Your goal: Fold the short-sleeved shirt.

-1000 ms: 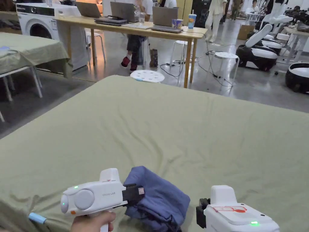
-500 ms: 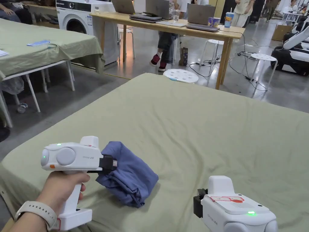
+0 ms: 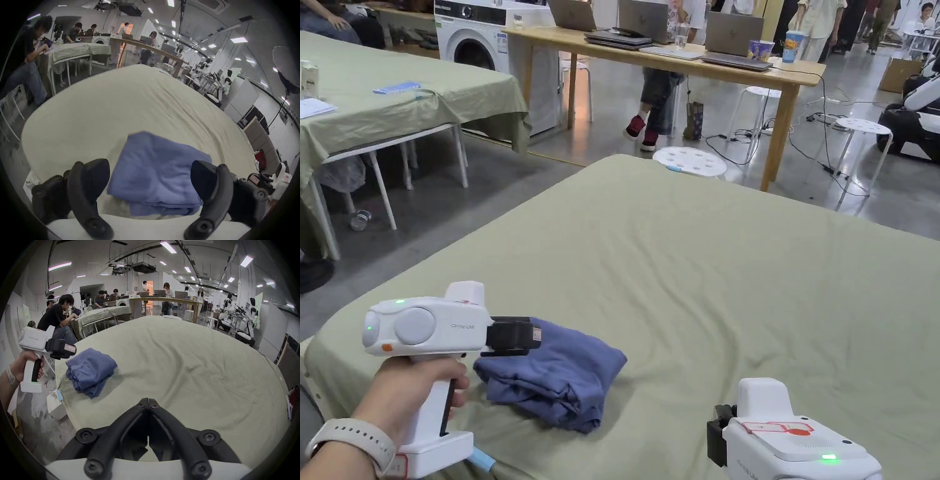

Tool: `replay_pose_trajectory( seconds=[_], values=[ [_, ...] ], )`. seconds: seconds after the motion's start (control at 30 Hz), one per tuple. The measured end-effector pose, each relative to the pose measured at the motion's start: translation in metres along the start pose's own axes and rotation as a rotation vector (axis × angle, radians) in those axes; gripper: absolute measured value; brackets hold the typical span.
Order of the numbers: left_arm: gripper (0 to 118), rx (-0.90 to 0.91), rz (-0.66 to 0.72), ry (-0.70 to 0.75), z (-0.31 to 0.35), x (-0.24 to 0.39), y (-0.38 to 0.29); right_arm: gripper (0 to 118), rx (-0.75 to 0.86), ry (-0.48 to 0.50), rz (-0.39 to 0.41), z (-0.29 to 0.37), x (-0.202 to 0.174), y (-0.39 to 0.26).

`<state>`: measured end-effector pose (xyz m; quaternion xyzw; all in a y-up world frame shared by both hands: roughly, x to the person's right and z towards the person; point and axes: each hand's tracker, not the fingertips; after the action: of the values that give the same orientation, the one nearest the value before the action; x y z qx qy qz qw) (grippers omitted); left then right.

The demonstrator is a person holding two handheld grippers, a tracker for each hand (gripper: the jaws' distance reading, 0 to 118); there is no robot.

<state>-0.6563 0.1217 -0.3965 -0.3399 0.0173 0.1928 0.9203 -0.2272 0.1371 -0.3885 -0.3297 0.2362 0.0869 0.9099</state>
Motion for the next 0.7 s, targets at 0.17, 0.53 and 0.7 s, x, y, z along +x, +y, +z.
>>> replay_pose_trajectory(
  seconds=[0.17, 0.53, 0.7],
  values=[
    [86, 0.034, 0.042, 0.064, 0.043, -0.015, 0.005, 0, 0.007, 0.008, 0.0, 0.007, -0.001, 0.001],
    [0, 0.161, -0.162, 0.186, 0.079, 0.091, -0.02, 0, 0.099, -0.063, -0.054, 0.06, 0.043, -0.004],
    [0, 0.273, -0.266, 0.112, 0.081, 0.196, -0.041, 0, 0.179, -0.181, -0.093, 0.119, 0.099, -0.018]
  ],
)
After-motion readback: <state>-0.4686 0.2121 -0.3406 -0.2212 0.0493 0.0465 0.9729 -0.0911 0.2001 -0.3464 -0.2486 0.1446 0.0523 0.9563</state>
